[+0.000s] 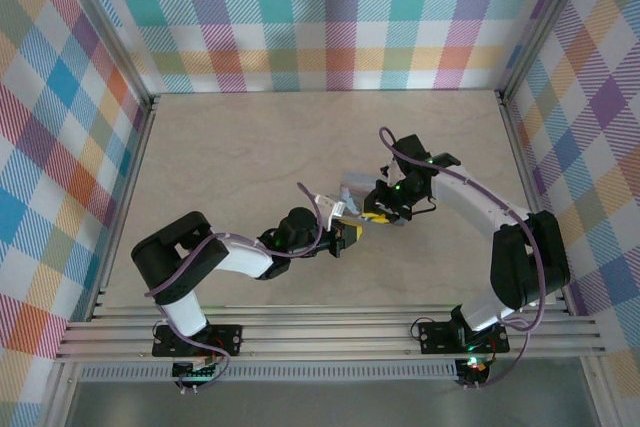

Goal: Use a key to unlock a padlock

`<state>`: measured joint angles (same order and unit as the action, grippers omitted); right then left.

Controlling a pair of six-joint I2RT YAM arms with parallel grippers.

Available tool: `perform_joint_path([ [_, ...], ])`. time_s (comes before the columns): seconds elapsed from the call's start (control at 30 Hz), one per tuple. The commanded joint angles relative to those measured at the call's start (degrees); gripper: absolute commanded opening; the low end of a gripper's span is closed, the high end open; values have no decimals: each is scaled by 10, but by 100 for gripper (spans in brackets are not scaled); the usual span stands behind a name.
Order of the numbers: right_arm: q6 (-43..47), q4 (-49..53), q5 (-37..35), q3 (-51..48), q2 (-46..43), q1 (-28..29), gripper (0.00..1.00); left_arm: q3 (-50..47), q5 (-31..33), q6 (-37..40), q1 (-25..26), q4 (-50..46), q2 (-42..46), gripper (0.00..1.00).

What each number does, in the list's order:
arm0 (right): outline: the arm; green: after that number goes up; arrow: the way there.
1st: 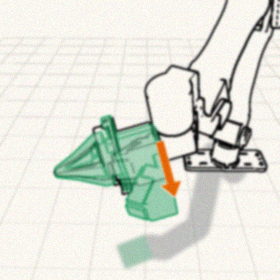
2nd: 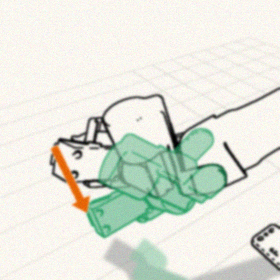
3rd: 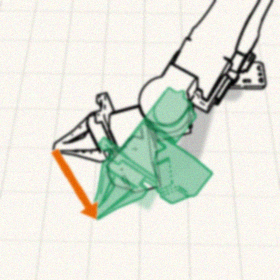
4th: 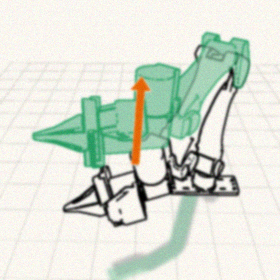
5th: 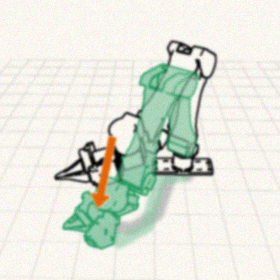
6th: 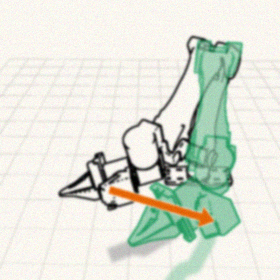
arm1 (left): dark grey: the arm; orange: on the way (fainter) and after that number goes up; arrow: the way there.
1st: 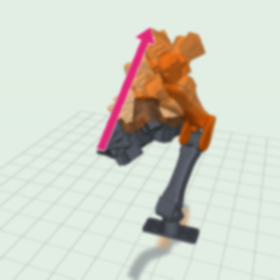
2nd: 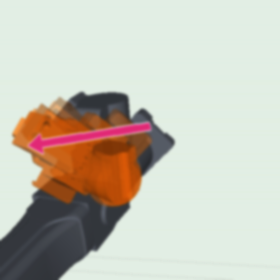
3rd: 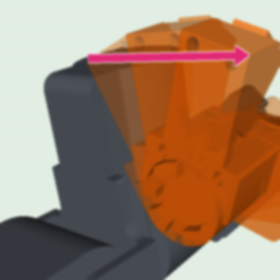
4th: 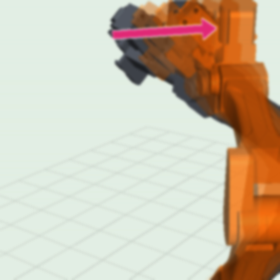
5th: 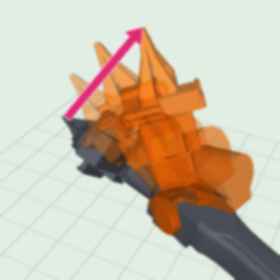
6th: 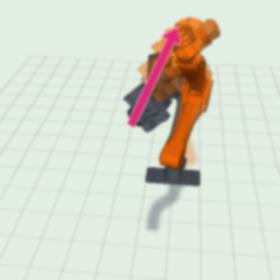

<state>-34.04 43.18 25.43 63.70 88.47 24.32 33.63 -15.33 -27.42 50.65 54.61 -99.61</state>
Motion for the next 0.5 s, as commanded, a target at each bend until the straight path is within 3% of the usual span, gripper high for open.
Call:
perform_joint_path([
  [0.0, 2, 14, 55, -6, 0, 14, 0, 39, -94, -123, -42, 212, -58, 0],
  [0.13, 3, 11, 54, -9, -3, 14, 0, 58, -138, -162, -51, 231, -85, 0],
  [0.47, 10, 25, 32, 10, -8, 4, 0, 8, -85, -85, -49, 155, -53, 0],
])
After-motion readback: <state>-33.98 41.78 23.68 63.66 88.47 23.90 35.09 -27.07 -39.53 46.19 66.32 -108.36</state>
